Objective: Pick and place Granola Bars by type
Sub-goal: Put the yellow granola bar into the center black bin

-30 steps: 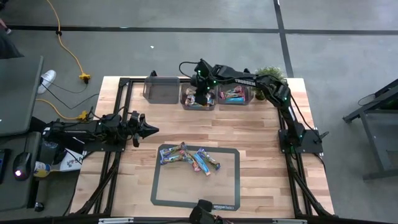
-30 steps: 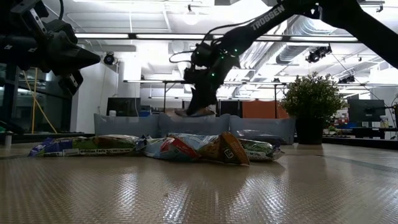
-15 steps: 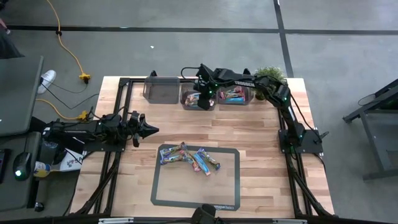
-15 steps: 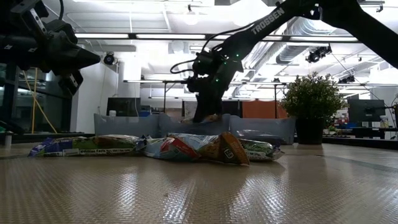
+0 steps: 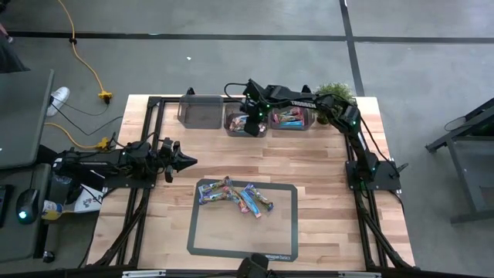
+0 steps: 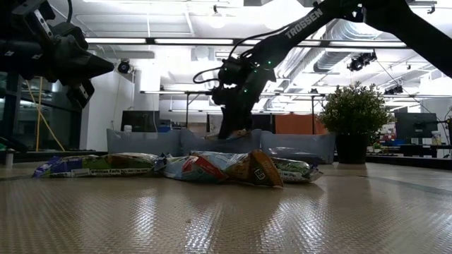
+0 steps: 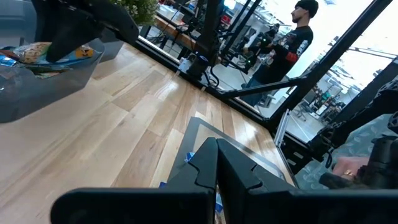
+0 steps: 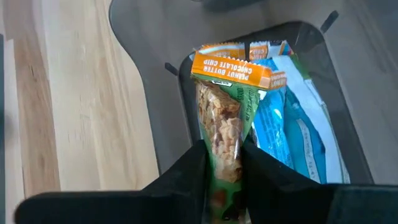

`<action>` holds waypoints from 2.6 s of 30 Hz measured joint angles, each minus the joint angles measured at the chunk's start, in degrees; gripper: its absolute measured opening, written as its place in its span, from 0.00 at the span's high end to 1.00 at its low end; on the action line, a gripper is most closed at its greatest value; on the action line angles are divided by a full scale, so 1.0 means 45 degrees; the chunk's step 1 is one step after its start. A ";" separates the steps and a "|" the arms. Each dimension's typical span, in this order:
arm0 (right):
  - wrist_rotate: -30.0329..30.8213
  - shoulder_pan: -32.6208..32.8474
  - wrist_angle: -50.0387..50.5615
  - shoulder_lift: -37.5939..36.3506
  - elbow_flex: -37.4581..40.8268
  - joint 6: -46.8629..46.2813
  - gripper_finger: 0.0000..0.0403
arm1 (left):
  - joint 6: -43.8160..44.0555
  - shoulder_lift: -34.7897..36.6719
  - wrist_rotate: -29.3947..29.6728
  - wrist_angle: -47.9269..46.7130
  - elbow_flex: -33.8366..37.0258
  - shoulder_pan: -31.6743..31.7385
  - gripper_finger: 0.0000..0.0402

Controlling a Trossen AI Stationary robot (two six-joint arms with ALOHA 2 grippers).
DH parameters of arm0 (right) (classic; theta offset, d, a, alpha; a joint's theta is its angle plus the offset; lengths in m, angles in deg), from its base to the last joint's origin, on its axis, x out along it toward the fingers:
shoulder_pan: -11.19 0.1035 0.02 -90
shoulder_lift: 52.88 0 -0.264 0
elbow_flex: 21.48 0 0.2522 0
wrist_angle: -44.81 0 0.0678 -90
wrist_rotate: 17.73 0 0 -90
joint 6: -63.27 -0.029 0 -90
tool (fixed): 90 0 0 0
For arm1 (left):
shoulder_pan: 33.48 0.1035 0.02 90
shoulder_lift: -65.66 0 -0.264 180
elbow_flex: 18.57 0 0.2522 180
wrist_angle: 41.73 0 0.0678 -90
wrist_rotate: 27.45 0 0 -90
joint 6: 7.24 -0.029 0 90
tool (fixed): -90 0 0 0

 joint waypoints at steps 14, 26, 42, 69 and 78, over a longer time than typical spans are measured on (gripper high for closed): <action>-0.0059 0.0137 0.0233 0.0000 -0.0005 -0.0666 0.59 | 0.0000 0.0000 -0.0001 -0.0002 0.0000 0.0001 1.00; 0.0050 0.0366 0.0139 -0.0316 -0.0024 -0.0556 0.58 | -0.0002 0.0000 0.0001 -0.0002 0.0000 -0.0004 1.00; -0.1712 0.0535 -0.2341 -0.3407 -0.0029 -0.2264 0.58 | 0.0000 0.0003 -0.0004 0.0013 0.0000 -0.0001 1.00; -0.5024 0.5768 -0.4641 -0.4362 -0.0034 -1.0391 0.58 | -0.0002 -0.0001 -0.0004 0.0047 -0.0004 -0.0004 1.00; -0.2385 0.7982 -0.1185 -0.4357 -0.0029 -1.3371 0.58 | 0.0002 -0.0001 -0.0004 0.0052 0.0000 0.0001 1.00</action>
